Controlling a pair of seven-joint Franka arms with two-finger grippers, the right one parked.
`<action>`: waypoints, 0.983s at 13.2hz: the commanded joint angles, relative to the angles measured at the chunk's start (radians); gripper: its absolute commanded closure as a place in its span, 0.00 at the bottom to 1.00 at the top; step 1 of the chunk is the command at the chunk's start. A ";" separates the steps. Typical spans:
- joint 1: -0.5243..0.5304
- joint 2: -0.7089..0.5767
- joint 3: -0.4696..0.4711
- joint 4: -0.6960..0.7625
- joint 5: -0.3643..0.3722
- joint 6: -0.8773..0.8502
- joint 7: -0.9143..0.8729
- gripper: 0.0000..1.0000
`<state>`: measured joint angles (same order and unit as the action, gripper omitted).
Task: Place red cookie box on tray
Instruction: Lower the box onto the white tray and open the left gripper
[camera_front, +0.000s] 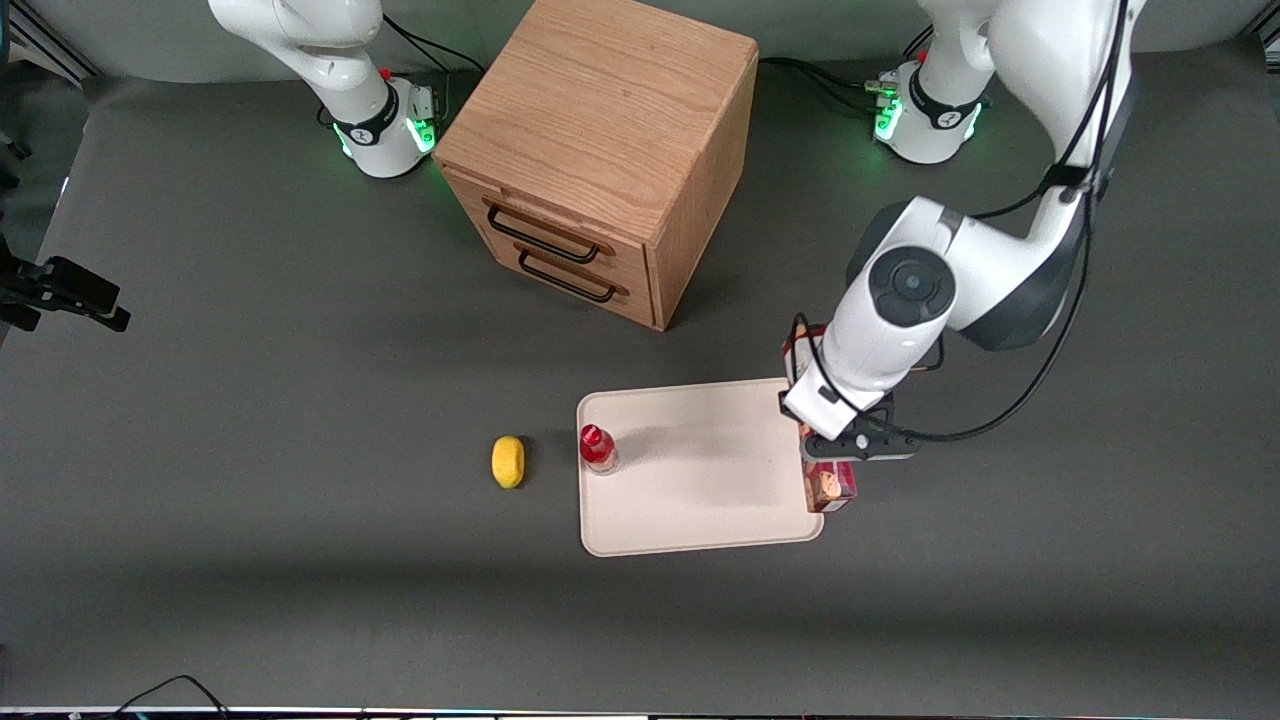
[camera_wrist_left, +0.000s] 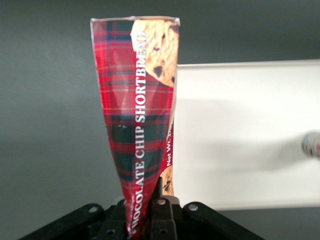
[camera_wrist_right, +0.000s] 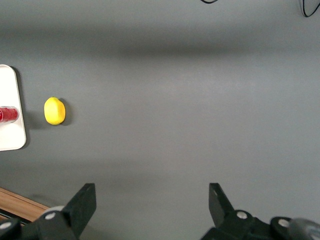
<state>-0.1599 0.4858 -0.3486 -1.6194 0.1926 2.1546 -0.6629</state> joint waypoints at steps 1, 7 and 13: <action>-0.003 0.078 -0.003 0.026 0.075 0.050 -0.090 1.00; -0.004 0.206 -0.003 0.030 0.133 0.154 -0.101 1.00; -0.009 0.246 -0.003 0.030 0.156 0.180 -0.101 1.00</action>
<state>-0.1593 0.7166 -0.3484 -1.6126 0.3222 2.3260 -0.7375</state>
